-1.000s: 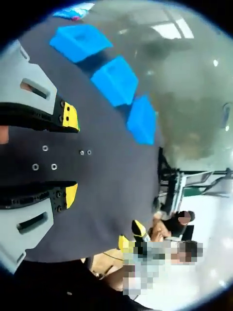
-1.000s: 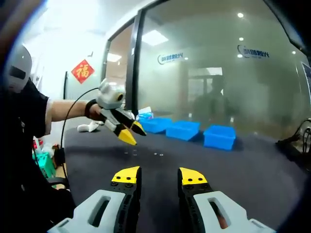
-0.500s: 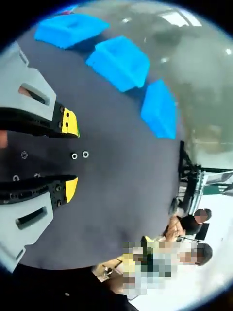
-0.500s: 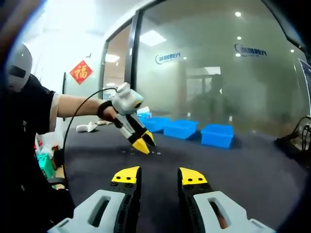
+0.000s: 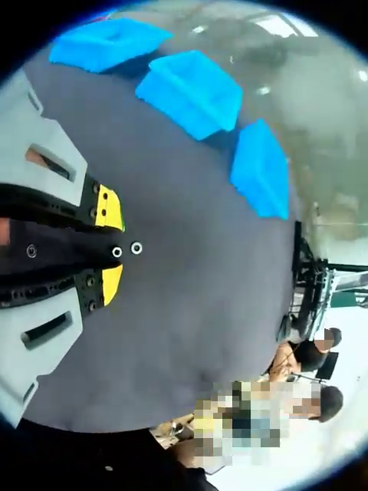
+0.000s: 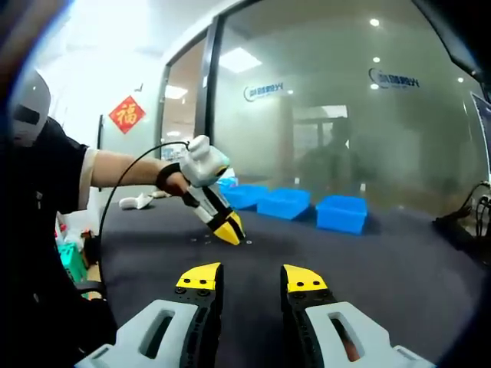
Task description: Sort the screws, nuts, and washers into the corresponding bins
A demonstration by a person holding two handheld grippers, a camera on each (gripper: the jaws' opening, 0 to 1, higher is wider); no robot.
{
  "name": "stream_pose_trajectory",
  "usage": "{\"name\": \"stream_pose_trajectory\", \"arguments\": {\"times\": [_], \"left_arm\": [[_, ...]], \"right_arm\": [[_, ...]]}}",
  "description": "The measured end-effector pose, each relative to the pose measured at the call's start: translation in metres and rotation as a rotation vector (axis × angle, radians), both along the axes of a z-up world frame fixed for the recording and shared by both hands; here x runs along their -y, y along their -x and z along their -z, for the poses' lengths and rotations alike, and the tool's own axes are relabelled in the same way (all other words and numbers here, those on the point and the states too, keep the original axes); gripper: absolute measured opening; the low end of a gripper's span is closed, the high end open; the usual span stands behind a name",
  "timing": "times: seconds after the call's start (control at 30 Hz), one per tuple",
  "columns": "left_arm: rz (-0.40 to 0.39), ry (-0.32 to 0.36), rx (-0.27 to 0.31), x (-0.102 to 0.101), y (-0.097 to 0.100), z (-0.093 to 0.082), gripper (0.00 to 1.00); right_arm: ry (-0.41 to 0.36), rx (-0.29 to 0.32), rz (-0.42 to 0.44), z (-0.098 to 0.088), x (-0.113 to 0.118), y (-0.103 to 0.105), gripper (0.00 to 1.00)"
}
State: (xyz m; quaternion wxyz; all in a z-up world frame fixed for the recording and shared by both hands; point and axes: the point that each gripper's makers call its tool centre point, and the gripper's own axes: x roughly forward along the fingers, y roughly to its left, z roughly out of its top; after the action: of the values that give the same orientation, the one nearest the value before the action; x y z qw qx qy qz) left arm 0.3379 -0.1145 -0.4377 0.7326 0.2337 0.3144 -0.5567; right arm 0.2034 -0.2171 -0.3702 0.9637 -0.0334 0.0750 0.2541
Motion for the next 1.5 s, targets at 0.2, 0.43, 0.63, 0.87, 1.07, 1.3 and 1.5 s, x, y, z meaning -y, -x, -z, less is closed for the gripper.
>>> {"name": "stream_pose_trajectory", "arguments": {"times": [0.2,0.43,0.63,0.87,1.07,1.3,1.5], "left_arm": [[0.005,0.007,0.029,-0.001,0.001,0.001,0.07],[0.022,0.004,0.044,0.004,0.005,0.000,0.05],[-0.028,0.094,0.029,0.004,0.004,-0.009,0.05],[-0.138,0.216,0.072,-0.011,-0.006,-0.031,0.05],[-0.278,0.343,0.211,-0.038,-0.020,-0.064,0.05],[-0.468,0.481,0.324,-0.078,-0.027,-0.095,0.04],[-0.621,0.532,0.400,-0.123,-0.051,-0.106,0.04]], "right_arm": [[0.004,-0.002,-0.002,0.001,-0.002,0.000,0.27],[0.005,-0.001,-0.010,0.000,-0.006,0.000,0.27],[0.007,0.001,-0.009,-0.002,-0.006,0.000,0.27],[0.005,0.005,-0.003,-0.003,-0.008,-0.003,0.27],[-0.005,0.019,0.013,-0.007,-0.008,-0.005,0.27],[-0.002,0.027,0.012,-0.010,-0.013,-0.005,0.27],[-0.003,0.032,0.004,-0.013,-0.017,-0.004,0.26]]}}
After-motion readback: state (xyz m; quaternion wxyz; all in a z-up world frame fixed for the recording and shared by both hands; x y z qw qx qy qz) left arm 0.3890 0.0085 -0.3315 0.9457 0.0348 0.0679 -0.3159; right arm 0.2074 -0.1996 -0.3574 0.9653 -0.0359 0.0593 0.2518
